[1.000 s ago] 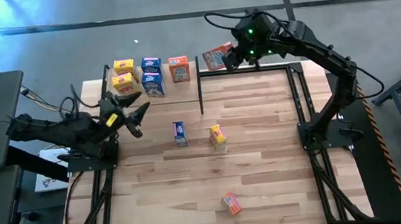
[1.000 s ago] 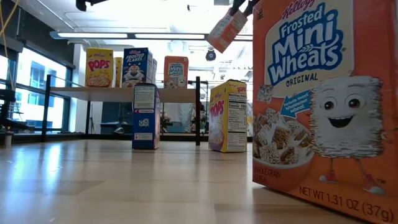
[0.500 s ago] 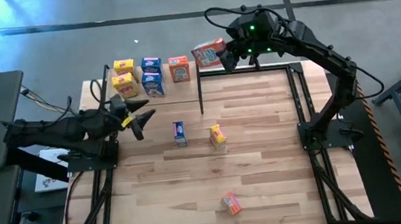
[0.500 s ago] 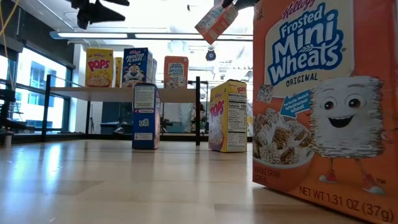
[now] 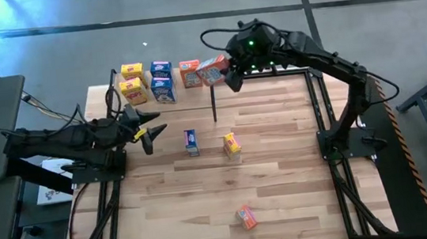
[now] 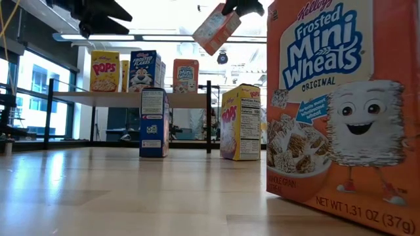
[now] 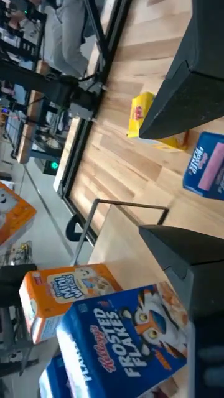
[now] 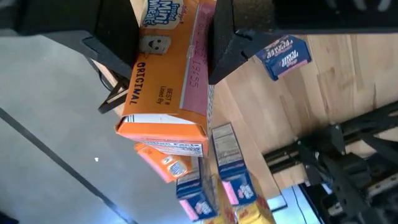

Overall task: Stack cereal on shelf
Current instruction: Put the top orange cereal box on the shelf aligned with the other orange cereal box

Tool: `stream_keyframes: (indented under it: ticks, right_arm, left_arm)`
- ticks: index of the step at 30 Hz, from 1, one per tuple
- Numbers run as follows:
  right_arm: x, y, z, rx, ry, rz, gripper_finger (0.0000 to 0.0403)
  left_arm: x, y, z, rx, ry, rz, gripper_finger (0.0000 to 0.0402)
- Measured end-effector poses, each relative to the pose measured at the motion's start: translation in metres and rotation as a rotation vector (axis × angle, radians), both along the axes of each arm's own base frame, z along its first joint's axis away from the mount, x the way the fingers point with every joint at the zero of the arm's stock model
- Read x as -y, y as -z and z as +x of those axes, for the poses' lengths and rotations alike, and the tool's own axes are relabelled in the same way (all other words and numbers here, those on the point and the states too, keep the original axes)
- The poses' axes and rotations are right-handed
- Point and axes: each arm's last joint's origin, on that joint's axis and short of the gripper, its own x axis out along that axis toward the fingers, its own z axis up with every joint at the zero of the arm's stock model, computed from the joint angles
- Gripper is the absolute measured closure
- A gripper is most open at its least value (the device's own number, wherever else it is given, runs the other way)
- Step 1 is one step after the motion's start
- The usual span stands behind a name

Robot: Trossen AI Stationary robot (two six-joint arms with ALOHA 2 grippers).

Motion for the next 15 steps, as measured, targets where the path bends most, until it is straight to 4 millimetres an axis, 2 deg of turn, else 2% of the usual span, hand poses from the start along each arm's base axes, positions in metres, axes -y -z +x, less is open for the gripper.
stream_keyframes:
  ticks: [15]
  right_arm:
    - [0.001, 0.027, 0.031, -0.064, -0.118, 0.019, 0.0249]
  left_arm:
    - [-0.001, 0.032, -0.009, -0.001, -0.023, -0.070, 0.0172]
